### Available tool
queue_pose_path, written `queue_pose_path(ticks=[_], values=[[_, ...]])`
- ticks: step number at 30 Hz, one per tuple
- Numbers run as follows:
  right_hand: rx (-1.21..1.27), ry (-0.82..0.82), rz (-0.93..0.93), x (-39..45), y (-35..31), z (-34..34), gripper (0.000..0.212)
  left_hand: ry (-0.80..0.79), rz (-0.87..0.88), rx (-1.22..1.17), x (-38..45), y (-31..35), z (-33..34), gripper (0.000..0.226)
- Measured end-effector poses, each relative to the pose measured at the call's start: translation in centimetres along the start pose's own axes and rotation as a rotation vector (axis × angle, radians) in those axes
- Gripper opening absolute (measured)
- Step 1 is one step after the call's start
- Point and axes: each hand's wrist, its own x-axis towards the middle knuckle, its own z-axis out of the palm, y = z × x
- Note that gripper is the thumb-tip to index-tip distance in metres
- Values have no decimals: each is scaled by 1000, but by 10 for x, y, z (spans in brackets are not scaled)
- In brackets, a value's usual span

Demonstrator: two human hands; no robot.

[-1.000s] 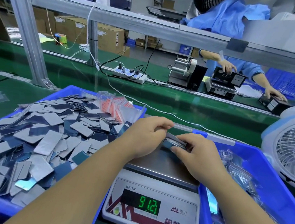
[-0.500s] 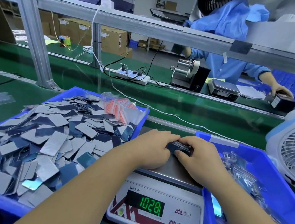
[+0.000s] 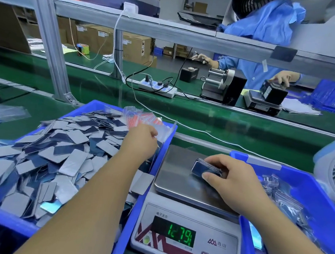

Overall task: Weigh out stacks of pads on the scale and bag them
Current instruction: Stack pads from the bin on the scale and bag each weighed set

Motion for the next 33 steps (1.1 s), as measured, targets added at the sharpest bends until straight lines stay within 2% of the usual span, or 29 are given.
queue_pose_path(ticks=[3,4,7,11,13,16,19,22,25,28,30,33], values=[[117,-56,57,-1,-1,-2,22,-42,27,81,-1,0,2,13],[148,-89,75,-2,0,-2,20,-40,35,96,-1,0,3,13],[101,-158,93,-2,-1,-5,10,-47,46,87,-1,0,4,18],[-67,-134,65,2,-2,-3,13,20,52,104,13,3,2,46],[-110,-125,73,3,1,-1,5,51,80,174,22,7,1,53],[-111,-85,74,3,7,1,29,-79,65,404,26,7,4,60],[-14,-15,82,1,1,-2,25,-145,17,509,26,4,12,50],[-7,21,69,2,-2,-5,16,-3,17,432,27,3,11,41],[-5,42,46,1,-5,-5,19,137,11,203,29,-3,4,33],[15,70,35,0,-4,-6,19,238,-33,23,28,-8,-2,46],[14,79,37,0,-4,-7,17,283,-66,-1,27,-9,-4,51],[-26,67,42,0,-3,-7,17,308,-74,69,26,-9,-6,37]])
